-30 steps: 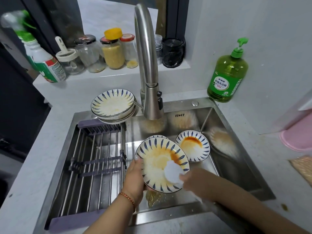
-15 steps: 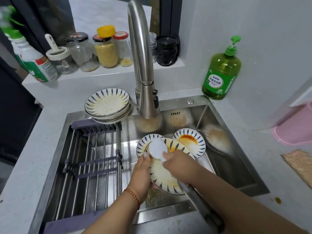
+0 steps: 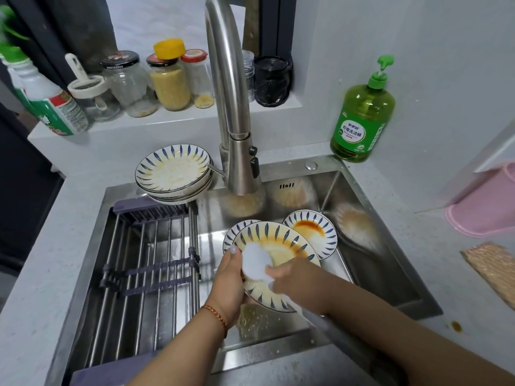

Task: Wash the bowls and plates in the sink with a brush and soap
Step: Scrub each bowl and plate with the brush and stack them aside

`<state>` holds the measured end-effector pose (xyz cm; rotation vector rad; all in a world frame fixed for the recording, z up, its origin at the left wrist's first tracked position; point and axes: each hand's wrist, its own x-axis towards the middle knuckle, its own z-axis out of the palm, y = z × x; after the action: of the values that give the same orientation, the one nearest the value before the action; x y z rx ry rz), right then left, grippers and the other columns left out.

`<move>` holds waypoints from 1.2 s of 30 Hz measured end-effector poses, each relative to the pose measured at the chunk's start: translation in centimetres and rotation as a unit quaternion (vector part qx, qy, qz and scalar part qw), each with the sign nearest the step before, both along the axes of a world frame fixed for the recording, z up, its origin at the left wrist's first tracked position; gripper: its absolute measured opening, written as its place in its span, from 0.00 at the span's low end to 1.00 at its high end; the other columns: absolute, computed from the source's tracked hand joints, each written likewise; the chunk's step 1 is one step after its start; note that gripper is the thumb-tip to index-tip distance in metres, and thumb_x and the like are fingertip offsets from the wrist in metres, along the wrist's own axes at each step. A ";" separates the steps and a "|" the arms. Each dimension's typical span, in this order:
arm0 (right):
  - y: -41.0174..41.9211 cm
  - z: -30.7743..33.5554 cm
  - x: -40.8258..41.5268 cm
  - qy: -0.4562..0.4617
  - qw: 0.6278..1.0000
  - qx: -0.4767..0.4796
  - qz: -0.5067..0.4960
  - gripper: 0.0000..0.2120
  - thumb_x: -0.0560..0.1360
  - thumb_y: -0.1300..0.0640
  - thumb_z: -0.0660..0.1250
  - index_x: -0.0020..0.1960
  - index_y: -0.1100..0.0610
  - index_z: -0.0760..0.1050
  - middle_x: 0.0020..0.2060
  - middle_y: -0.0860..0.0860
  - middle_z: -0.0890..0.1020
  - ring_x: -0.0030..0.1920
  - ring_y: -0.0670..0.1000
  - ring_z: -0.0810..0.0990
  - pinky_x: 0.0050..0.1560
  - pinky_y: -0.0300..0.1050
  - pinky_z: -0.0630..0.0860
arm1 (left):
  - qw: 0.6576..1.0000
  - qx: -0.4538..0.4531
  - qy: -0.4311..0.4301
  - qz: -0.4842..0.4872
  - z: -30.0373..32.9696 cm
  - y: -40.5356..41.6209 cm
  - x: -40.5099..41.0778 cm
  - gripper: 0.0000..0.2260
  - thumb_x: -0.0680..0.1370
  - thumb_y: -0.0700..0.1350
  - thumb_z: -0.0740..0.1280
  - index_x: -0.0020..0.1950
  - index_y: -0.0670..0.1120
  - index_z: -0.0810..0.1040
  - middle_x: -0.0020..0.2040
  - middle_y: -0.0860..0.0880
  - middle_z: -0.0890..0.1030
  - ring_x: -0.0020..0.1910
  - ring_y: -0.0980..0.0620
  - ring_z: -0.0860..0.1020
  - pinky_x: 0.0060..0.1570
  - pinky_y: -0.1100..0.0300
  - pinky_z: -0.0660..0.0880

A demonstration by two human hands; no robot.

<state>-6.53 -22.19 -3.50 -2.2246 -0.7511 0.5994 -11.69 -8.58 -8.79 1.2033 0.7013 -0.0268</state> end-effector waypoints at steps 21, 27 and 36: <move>-0.9 -0.3 0.5 -0.003 0.976 -0.160 0.148 0.17 0.79 0.58 0.59 0.65 0.61 0.74 0.40 0.50 0.74 0.40 0.49 0.73 0.35 0.33 0.65 | 1.000 0.018 0.018 0.010 -0.1 -0.1 0.1 0.19 0.82 0.60 0.52 0.57 0.50 0.77 0.49 0.45 0.82 0.40 0.45 0.78 0.30 0.61 0.71; -3.1 0.8 2.1 0.018 0.948 -0.297 0.118 0.16 0.79 0.66 0.54 0.63 0.64 0.74 0.57 0.57 0.75 0.54 0.58 0.77 0.50 0.45 0.72 | 1.000 0.001 -0.006 0.021 0.1 0.6 0.1 0.18 0.83 0.56 0.53 0.56 0.50 0.79 0.52 0.45 0.84 0.50 0.42 0.82 0.46 0.40 0.80; -2.2 1.8 -0.1 0.193 0.964 -0.177 -0.053 0.15 0.79 0.63 0.56 0.63 0.66 0.73 0.57 0.61 0.77 0.48 0.56 0.78 0.46 0.44 0.70 | 0.999 -0.011 -0.009 0.035 -0.5 0.8 0.7 0.17 0.83 0.57 0.54 0.60 0.52 0.78 0.55 0.46 0.83 0.51 0.43 0.82 0.50 0.42 0.79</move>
<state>-6.62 -24.43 -1.66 -2.3385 -0.3395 1.1466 -10.99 -7.81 -9.31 1.1557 0.7242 0.0348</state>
